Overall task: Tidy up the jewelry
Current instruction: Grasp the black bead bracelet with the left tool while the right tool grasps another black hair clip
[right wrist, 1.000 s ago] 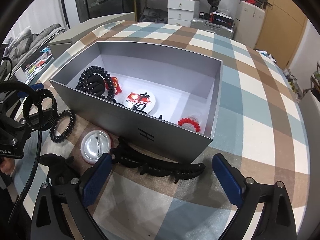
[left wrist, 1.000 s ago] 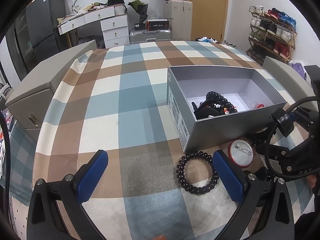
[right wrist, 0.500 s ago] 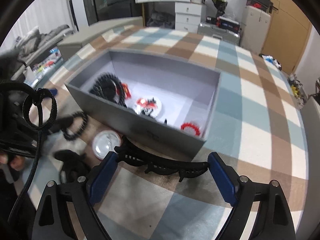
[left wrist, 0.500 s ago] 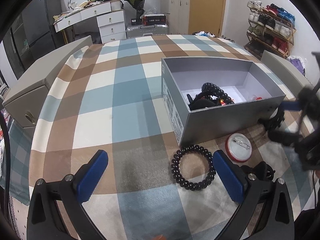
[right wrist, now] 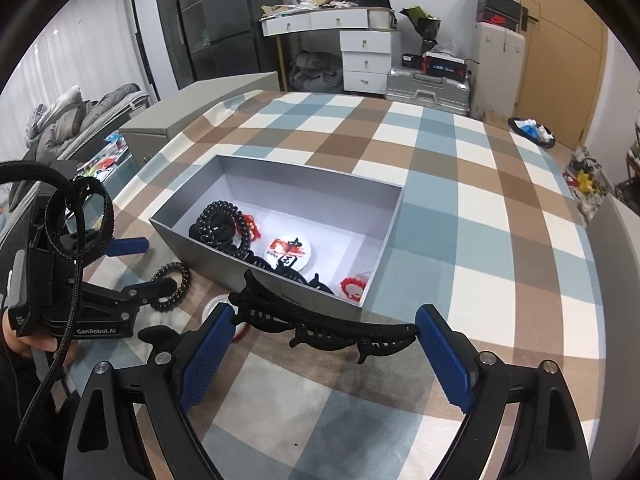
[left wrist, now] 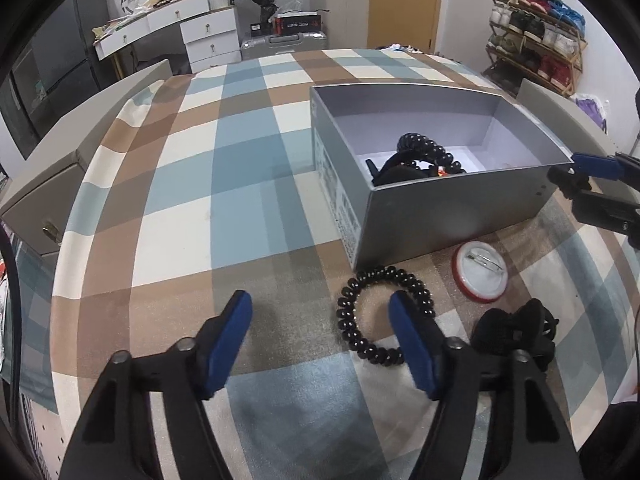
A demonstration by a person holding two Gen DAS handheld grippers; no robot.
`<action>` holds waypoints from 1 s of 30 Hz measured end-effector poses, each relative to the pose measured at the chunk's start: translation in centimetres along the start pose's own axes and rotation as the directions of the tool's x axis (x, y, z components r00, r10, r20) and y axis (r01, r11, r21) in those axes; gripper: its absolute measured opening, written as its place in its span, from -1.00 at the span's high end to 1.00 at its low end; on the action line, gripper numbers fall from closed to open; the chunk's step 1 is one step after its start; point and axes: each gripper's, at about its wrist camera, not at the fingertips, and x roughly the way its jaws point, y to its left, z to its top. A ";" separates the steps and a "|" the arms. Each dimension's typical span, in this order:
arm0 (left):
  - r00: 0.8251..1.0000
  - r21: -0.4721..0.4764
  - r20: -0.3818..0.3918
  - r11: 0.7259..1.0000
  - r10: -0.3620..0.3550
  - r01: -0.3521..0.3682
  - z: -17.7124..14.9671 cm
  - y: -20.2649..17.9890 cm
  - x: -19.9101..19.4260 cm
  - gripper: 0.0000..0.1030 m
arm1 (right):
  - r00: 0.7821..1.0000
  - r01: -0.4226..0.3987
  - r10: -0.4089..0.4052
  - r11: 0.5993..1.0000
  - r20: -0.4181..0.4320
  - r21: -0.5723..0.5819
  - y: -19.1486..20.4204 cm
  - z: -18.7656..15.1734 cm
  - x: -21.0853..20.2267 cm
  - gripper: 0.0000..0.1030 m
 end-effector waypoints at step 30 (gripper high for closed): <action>0.974 0.006 0.188 0.991 -0.129 0.130 1.4 0.1 -5.2 0.91 | 0.992 -0.093 0.087 0.994 0.090 0.058 -1.3 0.4 -2.3 -0.78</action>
